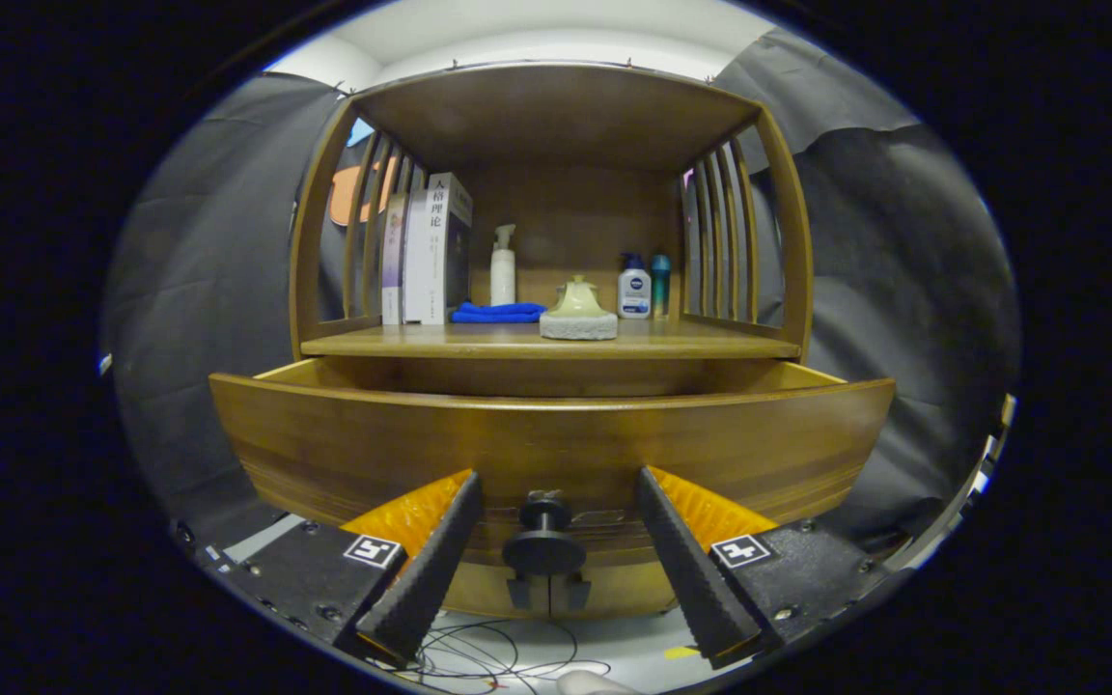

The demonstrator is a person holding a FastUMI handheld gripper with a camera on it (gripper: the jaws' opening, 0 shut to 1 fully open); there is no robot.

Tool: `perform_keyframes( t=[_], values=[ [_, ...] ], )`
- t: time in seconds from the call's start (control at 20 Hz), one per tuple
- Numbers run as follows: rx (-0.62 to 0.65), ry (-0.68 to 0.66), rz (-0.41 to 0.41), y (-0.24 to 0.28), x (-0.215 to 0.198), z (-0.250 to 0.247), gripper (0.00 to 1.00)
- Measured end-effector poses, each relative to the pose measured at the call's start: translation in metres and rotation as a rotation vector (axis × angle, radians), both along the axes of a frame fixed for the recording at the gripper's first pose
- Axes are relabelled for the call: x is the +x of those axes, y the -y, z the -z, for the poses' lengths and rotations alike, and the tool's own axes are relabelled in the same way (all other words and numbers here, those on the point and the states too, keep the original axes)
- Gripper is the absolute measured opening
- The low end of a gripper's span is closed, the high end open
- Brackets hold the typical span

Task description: Pull open the drawer, take out the items inside it, and place them on the countertop above the cabinet.

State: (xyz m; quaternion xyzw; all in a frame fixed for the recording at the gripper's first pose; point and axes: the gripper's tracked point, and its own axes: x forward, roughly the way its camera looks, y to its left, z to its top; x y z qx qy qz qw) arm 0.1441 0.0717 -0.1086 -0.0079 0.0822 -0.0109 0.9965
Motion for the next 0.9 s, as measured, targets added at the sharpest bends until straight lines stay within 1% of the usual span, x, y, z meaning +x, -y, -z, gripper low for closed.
perform_keyframes(
  t=[0.45,0.9],
  values=[
    [0.006,0.002,0.001,-0.002,0.057,-0.002,1.0],
    [0.016,0.011,0.0,-0.003,0.1,-0.004,1.0]
  ],
)
